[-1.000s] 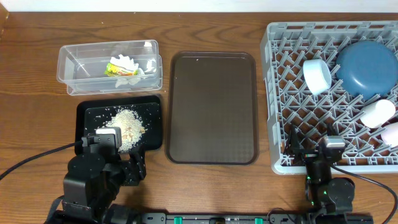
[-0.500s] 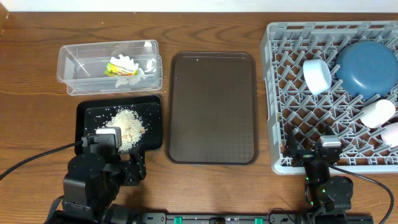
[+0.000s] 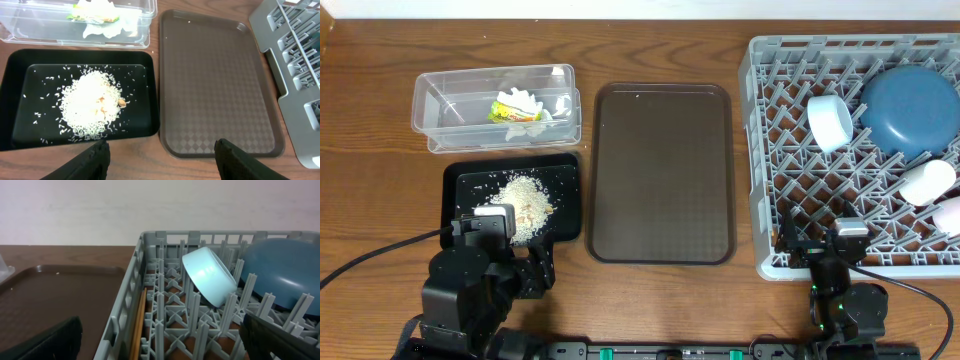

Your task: Sort waste into correct bins and load items into the dishwasher rack

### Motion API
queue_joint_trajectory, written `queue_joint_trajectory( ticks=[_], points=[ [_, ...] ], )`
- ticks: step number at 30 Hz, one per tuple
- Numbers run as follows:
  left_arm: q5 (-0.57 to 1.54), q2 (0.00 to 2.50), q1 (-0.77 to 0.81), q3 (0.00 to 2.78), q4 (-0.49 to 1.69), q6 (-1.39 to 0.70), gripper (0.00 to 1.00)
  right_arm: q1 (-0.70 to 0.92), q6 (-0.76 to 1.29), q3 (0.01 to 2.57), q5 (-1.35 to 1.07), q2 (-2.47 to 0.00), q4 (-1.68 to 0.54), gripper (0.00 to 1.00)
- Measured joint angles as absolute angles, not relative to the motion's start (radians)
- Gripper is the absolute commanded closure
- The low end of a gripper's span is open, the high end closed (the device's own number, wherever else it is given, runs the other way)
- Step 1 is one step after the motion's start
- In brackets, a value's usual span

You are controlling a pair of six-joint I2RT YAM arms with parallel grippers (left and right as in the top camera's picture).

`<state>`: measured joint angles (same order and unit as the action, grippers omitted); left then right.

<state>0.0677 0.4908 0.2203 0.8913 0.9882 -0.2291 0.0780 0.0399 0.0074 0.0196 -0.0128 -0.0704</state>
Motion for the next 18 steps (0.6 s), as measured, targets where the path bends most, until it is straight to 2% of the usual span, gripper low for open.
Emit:
queue_joint_trajectory(
  ticks=[18],
  points=[
    [0.038,0.483,0.197,0.888,1.003,-0.226,0.30,0.078,0.040,0.007,0.020,-0.013,-0.070,0.01]
  ],
)
